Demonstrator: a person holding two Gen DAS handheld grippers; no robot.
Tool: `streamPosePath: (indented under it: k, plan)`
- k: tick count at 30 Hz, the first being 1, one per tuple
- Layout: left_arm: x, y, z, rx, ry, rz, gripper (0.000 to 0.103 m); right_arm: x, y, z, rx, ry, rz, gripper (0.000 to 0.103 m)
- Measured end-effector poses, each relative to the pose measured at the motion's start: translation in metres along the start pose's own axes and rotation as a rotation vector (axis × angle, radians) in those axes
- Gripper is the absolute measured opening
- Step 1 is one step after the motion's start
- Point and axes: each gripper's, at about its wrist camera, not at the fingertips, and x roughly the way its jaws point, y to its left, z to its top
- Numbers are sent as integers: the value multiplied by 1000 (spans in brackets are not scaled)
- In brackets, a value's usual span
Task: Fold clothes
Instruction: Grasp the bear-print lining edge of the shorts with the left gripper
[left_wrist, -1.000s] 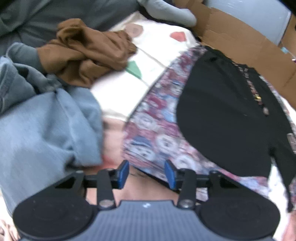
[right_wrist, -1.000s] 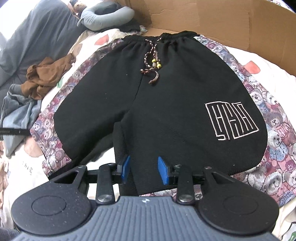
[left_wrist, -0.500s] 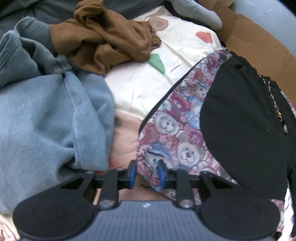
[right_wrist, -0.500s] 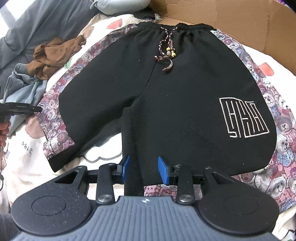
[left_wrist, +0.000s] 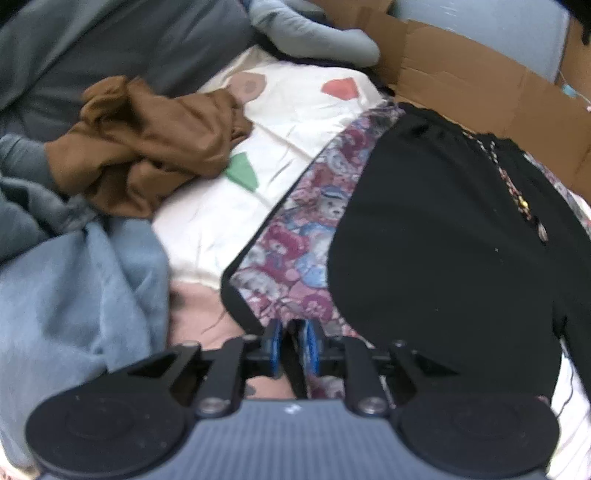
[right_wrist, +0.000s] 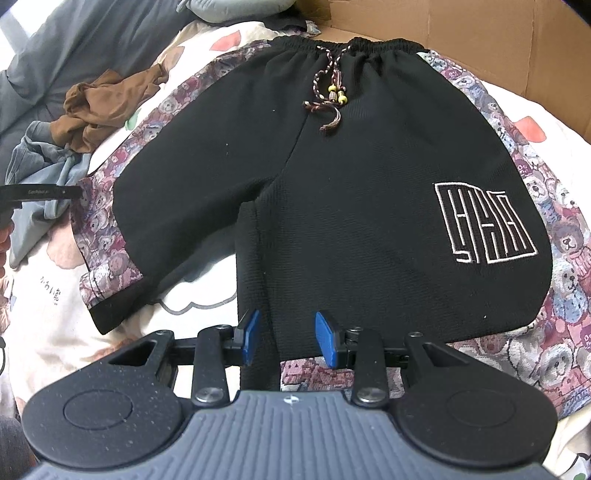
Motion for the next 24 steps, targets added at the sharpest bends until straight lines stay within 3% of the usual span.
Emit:
streamPosePath:
  k: [13, 24]
  plan:
    - [39, -16, -14, 26, 75, -35, 32, 1, -4, -3, 11, 4, -3, 40]
    - [14, -6, -12, 52, 59, -6, 33, 3, -7, -6, 22, 9, -6, 40]
